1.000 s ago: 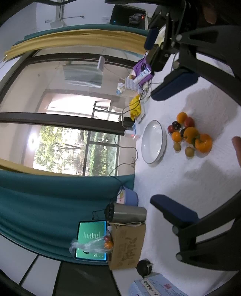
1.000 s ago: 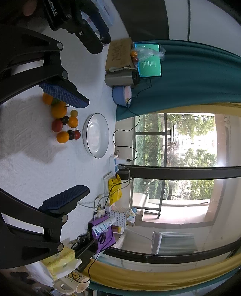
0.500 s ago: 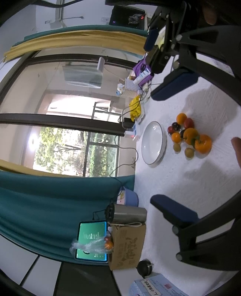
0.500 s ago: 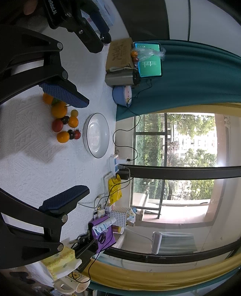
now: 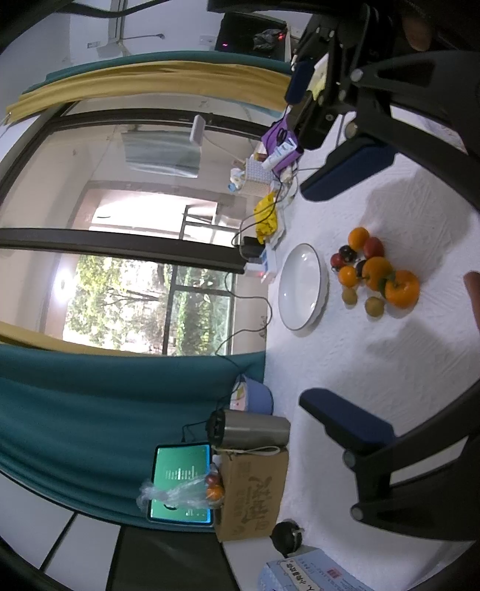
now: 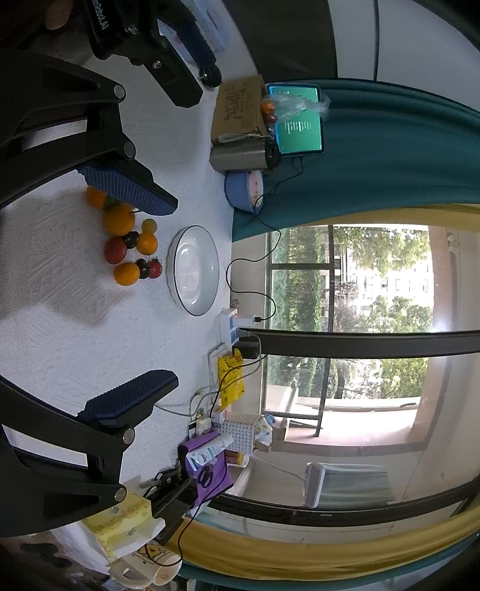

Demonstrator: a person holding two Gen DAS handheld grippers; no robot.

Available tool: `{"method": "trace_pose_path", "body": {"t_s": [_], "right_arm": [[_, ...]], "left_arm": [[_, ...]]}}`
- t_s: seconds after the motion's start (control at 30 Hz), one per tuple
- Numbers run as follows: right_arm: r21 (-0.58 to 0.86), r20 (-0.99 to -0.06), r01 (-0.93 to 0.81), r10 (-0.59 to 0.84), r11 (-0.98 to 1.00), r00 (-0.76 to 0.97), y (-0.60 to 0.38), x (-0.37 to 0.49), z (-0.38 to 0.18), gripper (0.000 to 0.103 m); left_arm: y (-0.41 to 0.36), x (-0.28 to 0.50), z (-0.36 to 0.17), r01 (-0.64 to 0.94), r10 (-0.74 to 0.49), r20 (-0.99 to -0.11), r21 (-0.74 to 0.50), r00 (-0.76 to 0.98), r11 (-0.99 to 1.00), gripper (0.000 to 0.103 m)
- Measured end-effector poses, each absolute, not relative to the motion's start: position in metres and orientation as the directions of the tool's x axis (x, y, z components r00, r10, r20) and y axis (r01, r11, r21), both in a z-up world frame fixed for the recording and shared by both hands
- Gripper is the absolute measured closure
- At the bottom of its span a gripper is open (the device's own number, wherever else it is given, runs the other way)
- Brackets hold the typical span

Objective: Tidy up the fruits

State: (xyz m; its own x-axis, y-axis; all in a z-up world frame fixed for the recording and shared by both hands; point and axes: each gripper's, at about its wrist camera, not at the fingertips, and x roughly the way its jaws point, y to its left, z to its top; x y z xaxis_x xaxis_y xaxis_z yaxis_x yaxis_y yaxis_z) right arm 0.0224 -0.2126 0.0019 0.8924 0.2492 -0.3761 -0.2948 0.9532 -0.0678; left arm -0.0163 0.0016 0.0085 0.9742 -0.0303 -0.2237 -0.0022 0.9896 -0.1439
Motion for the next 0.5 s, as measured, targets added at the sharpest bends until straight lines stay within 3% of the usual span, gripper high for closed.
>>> {"method": "trace_pose_path", "body": {"t_s": [0.27, 0.5], "right_arm": [[-0.068, -0.394, -0.295, 0.247, 0.953, 0.885, -0.213, 0.03, -0.005, 0.015], [-0.064, -0.43, -0.284, 0.231, 0.957, 0.873, -0.219, 0.047, -0.022, 0.015]], "left_arm": [[-0.001, -0.008, 0.001, 0.007, -0.045, -0.259, -0.144, 0.965, 0.99, 0.001], [-0.006, 0.013, -0.023, 0.028, -0.074, -0.356, -0.132, 0.932, 0.991, 0.001]]}}
